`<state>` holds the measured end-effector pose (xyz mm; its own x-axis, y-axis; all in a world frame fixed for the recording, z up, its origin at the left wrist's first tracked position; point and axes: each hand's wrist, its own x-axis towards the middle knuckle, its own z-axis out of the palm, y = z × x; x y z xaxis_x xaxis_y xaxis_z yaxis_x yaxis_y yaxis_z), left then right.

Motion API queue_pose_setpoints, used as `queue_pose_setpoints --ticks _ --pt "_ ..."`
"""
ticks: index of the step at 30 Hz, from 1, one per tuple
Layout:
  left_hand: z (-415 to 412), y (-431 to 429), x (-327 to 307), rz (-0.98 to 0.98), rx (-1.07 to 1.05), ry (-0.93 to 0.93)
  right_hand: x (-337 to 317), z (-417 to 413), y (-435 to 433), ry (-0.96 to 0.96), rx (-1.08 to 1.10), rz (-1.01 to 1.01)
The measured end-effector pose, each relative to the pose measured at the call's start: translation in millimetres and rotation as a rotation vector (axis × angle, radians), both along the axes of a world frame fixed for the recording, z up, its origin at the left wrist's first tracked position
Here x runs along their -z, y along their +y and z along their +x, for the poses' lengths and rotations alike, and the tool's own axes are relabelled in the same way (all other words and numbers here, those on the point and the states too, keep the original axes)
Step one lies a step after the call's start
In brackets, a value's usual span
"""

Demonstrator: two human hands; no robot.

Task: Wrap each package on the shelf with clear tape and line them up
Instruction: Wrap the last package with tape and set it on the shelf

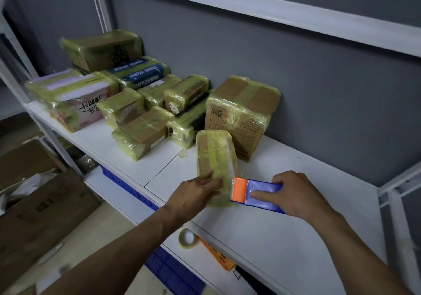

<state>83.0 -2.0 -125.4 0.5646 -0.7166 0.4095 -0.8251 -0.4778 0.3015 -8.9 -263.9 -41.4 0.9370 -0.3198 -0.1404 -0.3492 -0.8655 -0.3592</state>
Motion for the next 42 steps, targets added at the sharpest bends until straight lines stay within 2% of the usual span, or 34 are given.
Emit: queue_pose_setpoints --ticks 5,9,14,18,24,31,37,42 --pt "5 30 -4 0.009 0.067 0.004 -3 -11 -5 0.02 -0.011 0.088" --pt "4 42 -8 0.01 0.076 0.016 -3 -14 -4 0.034 -0.023 0.056" --pt "-5 32 0 0.061 -0.012 0.035 -5 -9 4 0.041 -0.035 0.016" --pt "-11 26 0 0.117 -0.009 -0.045 -10 -9 8 0.049 -0.028 0.012" --pt "-8 14 -1 0.042 -0.108 -0.039 -10 -12 7 0.051 -0.01 0.026" --pt "5 22 3 -0.061 -0.028 -0.03 -9 -26 -1 0.056 -0.034 0.063" --pt "8 24 9 -0.128 0.032 0.106 1 -32 -12 0.061 0.013 0.061" --pt "11 25 7 -0.133 0.059 0.138 14 -29 -19 0.078 0.048 0.08"
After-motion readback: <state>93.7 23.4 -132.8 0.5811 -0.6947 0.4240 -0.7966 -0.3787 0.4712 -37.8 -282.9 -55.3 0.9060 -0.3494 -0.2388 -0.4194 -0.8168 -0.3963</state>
